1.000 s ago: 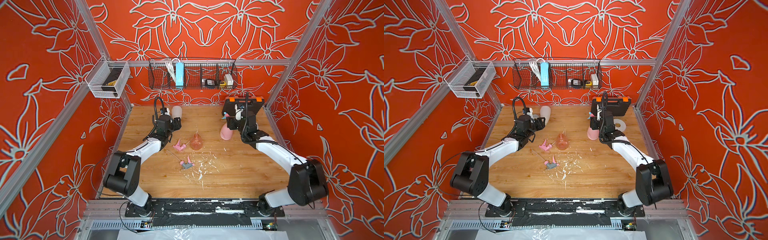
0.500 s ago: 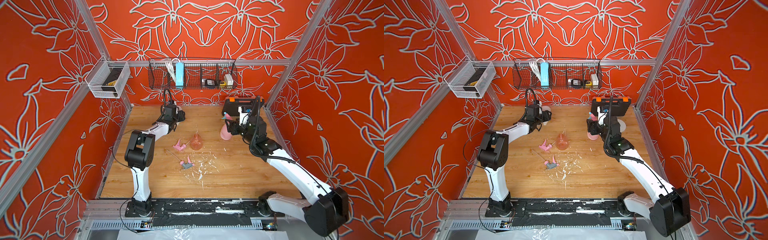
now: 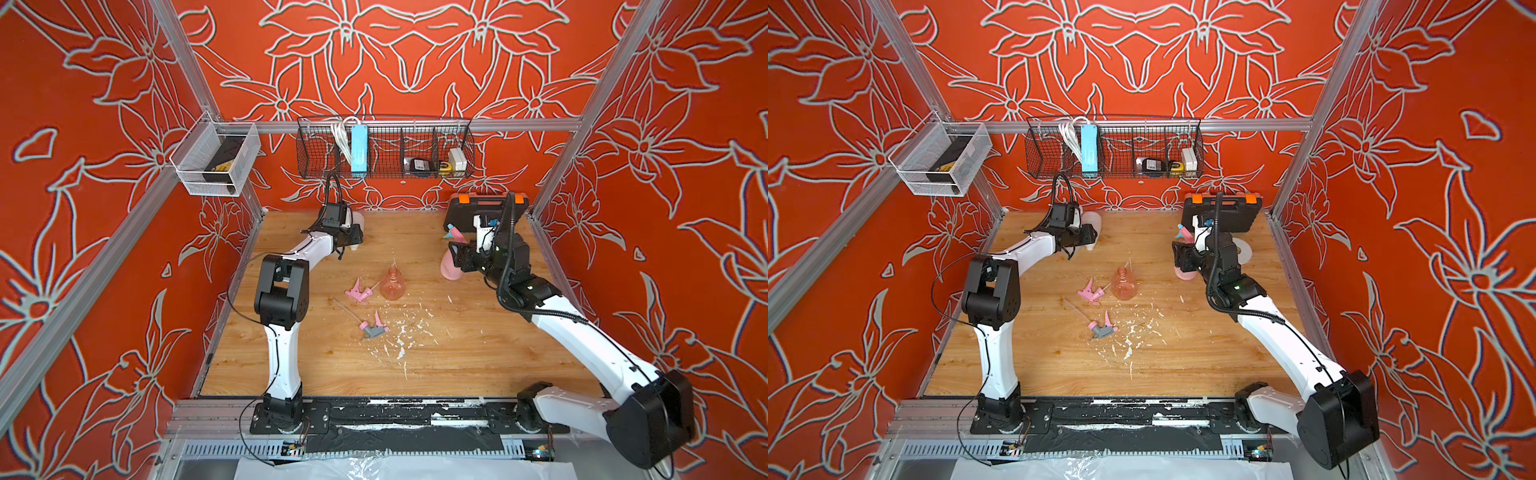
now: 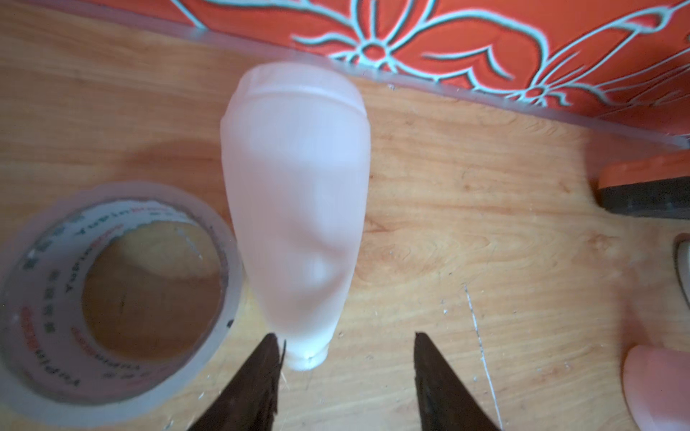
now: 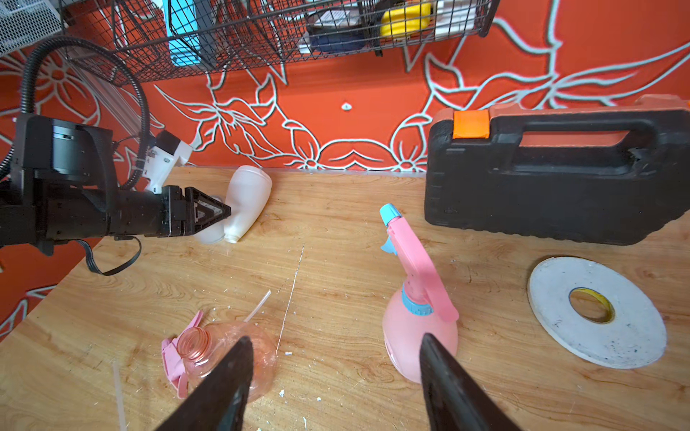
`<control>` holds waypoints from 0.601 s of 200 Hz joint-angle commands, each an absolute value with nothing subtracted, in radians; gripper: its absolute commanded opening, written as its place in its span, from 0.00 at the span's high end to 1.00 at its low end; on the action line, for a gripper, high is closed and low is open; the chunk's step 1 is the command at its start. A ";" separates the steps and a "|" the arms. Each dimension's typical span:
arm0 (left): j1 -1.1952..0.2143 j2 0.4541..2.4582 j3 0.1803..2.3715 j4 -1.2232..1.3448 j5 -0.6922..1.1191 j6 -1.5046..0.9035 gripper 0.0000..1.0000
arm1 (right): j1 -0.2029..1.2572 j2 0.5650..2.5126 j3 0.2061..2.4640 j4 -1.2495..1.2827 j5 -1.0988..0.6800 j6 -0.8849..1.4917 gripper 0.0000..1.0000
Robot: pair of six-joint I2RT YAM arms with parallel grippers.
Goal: Attach spray nozzles to spray bottles
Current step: Pick up the spray bottle from the center of the board.
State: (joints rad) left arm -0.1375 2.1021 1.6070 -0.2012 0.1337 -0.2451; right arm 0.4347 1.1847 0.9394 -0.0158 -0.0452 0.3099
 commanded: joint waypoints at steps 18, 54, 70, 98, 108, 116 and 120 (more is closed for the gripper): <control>-0.141 2.086 1.594 -0.254 0.099 -0.219 0.46 | 0.437 1.195 0.934 0.002 -0.068 0.322 0.29; -0.148 2.075 1.562 -0.229 0.069 -0.246 0.46 | 0.437 1.203 0.933 0.008 -0.072 0.327 0.29; -0.154 2.065 1.531 -0.193 0.062 -0.266 0.45 | 0.437 1.206 0.932 0.011 -0.072 0.327 0.29; -0.162 2.061 1.487 -0.127 0.073 -0.312 0.44 | 0.437 1.210 0.936 0.009 -0.074 0.324 0.29; -0.166 2.069 1.490 -0.119 0.080 -0.323 0.44 | 0.437 1.210 0.936 0.009 -0.076 0.324 0.29; -0.167 2.078 1.497 -0.119 0.076 -0.330 0.44 | 0.437 1.210 0.936 0.009 -0.077 0.322 0.29; -0.167 2.082 1.500 -0.119 0.072 -0.334 0.44 | 0.437 1.210 0.934 0.009 -0.077 0.322 0.29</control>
